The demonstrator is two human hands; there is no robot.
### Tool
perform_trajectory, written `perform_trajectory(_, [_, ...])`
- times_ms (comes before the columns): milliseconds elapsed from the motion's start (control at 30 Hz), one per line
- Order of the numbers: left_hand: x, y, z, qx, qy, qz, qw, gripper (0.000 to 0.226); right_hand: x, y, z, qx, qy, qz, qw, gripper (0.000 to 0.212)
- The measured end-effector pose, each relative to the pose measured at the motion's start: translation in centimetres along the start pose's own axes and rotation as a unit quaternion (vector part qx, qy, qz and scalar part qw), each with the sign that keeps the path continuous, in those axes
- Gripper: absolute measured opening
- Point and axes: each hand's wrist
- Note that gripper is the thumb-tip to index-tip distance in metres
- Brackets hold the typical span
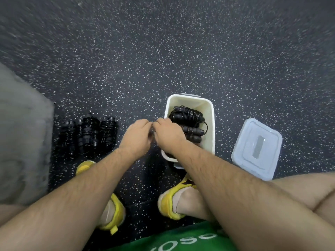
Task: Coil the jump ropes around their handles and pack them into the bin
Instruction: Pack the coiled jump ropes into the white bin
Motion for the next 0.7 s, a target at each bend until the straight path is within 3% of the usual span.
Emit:
perform_trajectory(167, [2.1, 1.9, -7.2, 0.123, -0.079, -0.02, 0.989, 0.024, -2.0, -6.0, -7.3, 0.055, 0.002, -0.014, 0.998, 0.035])
perform_trajectory(300, [2.8, 3.1, -12.0, 0.319, -0.128, -0.068, 0.937, 0.046, -4.0, -9.7, -13.0, 0.099, -0.016, -0.041, 0.994, 0.043])
perform_trajectory(400, [2.0, 3.6, -15.0, 0.42, -0.08, -0.138, 0.894, 0.071, -5.3, -11.1, -15.4, 0.119, -0.004, -0.07, 0.99, 0.05])
perform_trajectory(500, [0.4, 3.9, -16.2, 0.449, 0.012, -0.177, 0.875, 0.087, -5.7, -11.6, -15.5, 0.127, 0.017, -0.093, 0.987, 0.058])
perform_trajectory(633, [0.0, 3.9, -15.1, 0.428, -0.009, -0.108, 0.897, 0.059, -5.1, -11.8, -13.5, 0.132, 0.025, -0.071, 0.988, 0.06])
perform_trajectory(700, [0.4, 4.3, -14.7, 0.39, 0.015, -0.062, 0.918, 0.058, -4.4, -11.5, -12.4, 0.14, 0.043, -0.05, 0.988, 0.065])
Point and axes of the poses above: each hand's wrist, its own y-axis away from the middle knuckle, its own x-axis out of the back of the hand, z = x × y, and after that the axes turned 7 degrees about -y, right-handed
